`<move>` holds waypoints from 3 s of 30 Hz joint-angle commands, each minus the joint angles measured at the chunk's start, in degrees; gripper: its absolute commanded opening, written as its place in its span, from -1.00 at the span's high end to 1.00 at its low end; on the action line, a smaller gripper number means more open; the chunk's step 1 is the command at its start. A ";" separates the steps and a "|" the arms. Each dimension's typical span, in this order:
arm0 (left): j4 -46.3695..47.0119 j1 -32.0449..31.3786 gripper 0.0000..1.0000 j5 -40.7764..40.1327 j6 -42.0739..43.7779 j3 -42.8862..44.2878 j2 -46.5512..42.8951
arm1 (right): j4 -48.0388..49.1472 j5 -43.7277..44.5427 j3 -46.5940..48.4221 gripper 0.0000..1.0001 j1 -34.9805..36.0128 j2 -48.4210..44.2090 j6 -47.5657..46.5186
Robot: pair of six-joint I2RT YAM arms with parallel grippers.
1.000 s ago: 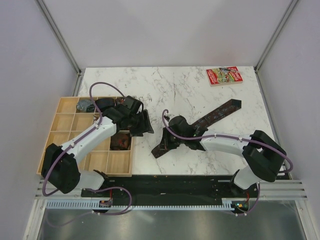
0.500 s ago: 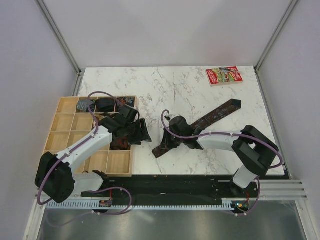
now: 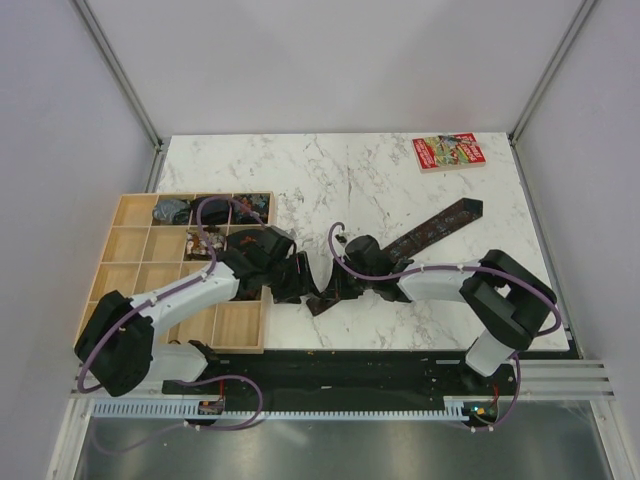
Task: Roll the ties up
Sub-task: Roll the tie at the center of the board.
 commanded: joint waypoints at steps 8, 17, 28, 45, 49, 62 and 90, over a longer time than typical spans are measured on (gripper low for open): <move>9.62 -0.84 -0.20 -2.16 -6.40 -4.59 2.86 | 4.36 -1.71 -3.06 1.00 -1.16 2.38 -0.29; 13.31 -0.92 -0.10 -3.48 -9.21 -8.10 4.62 | 5.24 -2.50 -3.76 1.00 -1.34 3.08 -0.55; 16.21 -1.36 0.09 -5.68 -10.62 -9.60 7.96 | 4.63 -3.73 -3.77 1.00 -1.87 3.35 -1.69; 8.16 -2.42 0.97 -5.77 -7.10 -5.48 4.89 | -0.11 -4.43 -0.78 1.00 -2.31 -0.78 -1.96; 4.18 -2.42 0.96 -4.80 -6.75 -3.46 2.87 | -2.75 -4.17 1.07 1.00 -2.31 -2.54 -2.05; 0.14 -2.42 0.97 -2.69 -7.45 -3.01 -0.56 | -0.48 -3.90 -1.04 1.00 -1.96 -3.60 -0.03; -3.91 -2.33 0.97 1.09 -3.94 8.58 7.78 | 5.77 -3.11 -0.78 1.00 4.64 2.20 4.98</move>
